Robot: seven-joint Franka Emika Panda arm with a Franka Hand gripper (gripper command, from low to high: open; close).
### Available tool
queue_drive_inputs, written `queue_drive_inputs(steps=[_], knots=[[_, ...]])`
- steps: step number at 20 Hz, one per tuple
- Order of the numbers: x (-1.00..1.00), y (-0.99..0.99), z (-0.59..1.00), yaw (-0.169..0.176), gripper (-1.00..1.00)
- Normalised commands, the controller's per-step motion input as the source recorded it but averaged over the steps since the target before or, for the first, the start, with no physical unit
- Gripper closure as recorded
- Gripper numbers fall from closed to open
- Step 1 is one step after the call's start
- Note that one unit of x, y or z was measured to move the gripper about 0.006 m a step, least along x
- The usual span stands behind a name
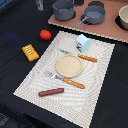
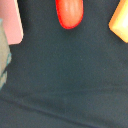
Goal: Interact with the objects in diverse but meaningful ways.
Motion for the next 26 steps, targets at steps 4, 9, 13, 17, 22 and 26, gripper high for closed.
queue_drive_inputs(steps=[4, 9, 13, 17, 22, 26], knots=[[-0.06, -0.11, -0.46, 0.012, -1.00], [-0.09, -0.02, -0.40, 0.027, -1.00], [-0.23, 0.00, -0.42, 0.070, -1.00], [-0.31, -0.09, -0.49, 0.086, -1.00], [-0.37, -0.16, -0.50, 0.048, -1.00], [-0.40, -0.08, -0.57, 0.014, -1.00]])
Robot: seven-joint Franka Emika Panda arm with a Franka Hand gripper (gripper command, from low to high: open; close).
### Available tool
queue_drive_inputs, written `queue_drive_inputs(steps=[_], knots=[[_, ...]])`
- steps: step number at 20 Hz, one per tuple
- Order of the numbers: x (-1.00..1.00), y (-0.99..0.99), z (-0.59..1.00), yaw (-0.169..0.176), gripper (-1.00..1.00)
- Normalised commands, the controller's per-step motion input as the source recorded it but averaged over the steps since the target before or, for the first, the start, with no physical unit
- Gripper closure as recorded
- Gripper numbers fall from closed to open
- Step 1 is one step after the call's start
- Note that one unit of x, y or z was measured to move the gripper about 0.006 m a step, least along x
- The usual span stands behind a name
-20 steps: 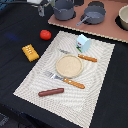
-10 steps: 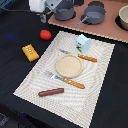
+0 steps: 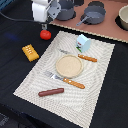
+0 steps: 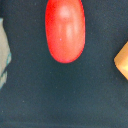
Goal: Interact with the objects in diverse but meaningful ways.
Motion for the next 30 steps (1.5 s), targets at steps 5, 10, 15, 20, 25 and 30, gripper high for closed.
queue_drive_inputs(steps=[5, 10, 15, 20, 25, 30], knots=[[-0.44, 0.04, -0.49, 0.018, -1.00], [-0.47, 0.00, -0.46, 0.014, -1.00], [-0.33, 0.00, -0.35, 0.006, -1.00], [-0.10, 0.08, -0.27, 0.000, -1.00], [-0.13, 0.11, -0.27, 0.001, -1.00], [-0.13, 0.09, -0.25, 0.002, 1.00]])
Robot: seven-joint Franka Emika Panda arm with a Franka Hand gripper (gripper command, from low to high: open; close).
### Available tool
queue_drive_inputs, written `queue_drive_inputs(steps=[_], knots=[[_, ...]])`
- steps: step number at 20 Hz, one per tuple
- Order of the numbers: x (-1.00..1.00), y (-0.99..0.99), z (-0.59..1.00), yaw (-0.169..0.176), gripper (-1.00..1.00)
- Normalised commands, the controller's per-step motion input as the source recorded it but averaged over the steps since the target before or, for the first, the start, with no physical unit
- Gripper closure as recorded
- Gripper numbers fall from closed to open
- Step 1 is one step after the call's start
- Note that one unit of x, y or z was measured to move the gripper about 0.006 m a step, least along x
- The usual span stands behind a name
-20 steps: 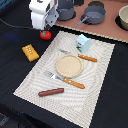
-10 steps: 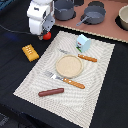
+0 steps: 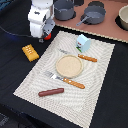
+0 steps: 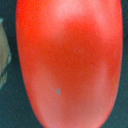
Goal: Interact with the objects in diverse but meaningful ways.
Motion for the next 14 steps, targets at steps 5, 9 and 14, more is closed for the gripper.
queue_drive_inputs(steps=[5, 9, 14], knots=[[-0.08, 0.03, -0.07, 0.000, 1.00], [0.01, -0.19, 0.54, -0.007, 1.00], [0.39, -0.17, 1.00, -0.028, 1.00]])
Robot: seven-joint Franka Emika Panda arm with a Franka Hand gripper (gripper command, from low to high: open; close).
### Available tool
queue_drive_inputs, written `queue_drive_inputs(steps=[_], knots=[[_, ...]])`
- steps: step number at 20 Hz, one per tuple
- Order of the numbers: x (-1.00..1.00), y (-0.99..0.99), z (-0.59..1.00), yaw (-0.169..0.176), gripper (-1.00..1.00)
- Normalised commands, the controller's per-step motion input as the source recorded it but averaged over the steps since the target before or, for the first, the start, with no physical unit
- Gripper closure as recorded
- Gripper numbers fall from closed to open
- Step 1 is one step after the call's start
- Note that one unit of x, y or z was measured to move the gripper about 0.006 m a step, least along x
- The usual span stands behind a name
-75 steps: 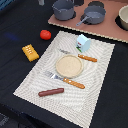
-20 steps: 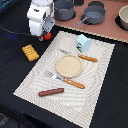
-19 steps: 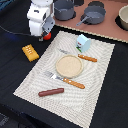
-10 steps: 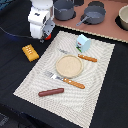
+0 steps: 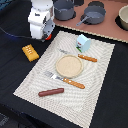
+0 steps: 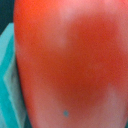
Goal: Interact with the objects in diverse but meaningful ways.
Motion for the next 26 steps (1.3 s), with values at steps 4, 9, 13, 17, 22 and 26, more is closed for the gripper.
queue_drive_inputs(steps=[4, 9, 13, 17, 22, 26], knots=[[0.82, 0.00, 1.00, -0.043, 1.00], [0.99, -0.01, 0.95, -0.027, 1.00], [0.95, -0.09, 0.41, -0.036, 1.00], [0.90, -0.16, 0.18, -0.038, 1.00], [0.90, -0.20, 0.16, -0.036, 1.00], [0.92, -0.31, 0.10, -0.011, 1.00]])
